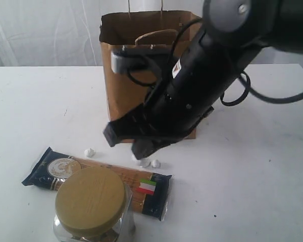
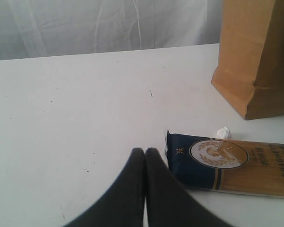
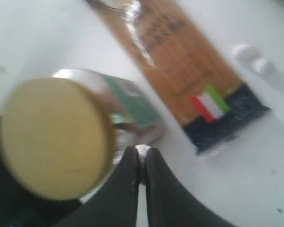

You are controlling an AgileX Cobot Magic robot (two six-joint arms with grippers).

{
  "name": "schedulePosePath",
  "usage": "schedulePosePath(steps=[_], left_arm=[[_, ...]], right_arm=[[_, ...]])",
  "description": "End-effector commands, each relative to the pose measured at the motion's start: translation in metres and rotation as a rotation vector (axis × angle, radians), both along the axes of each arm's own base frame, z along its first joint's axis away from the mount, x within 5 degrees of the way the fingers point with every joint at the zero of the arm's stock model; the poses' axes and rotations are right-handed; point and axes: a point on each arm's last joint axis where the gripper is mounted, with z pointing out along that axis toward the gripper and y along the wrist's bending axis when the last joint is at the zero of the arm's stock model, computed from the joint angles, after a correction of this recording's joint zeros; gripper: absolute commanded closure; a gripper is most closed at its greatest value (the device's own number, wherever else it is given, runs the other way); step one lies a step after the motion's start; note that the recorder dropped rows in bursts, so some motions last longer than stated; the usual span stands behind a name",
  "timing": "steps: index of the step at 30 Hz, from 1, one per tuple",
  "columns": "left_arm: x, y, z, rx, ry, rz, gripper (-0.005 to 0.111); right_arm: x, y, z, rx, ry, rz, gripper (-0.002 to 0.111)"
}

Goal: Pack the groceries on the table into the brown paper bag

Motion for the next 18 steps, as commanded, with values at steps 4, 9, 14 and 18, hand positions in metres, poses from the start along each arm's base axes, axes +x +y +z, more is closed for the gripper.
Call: schedulePosePath(steps=[4, 9, 14, 18], left_arm=[[0.000, 0.000, -0.001, -0.008, -0.001, -0.005, 0.107], [0.000, 0.000, -0.001, -0.008, -0.001, -0.005, 0.107], [0.000, 0.000, -0.001, -0.008, -0.001, -0.005, 0.107], [0.000, 0.000, -0.001, -0.008, -0.001, -0.005, 0.107]], right_arm=[[-0.022, -0.005, 0.061, 0.306, -0.346, 0.267, 0.108], [0.006, -0.004, 0.086, 0.423, -0.701, 0.057, 0.108], [0.042, -0.005, 0.101, 0.530, -1.021, -0.229, 0.108], [0.067, 0.001, 0.085, 0.520, -1.089, -0.329, 0.108]])
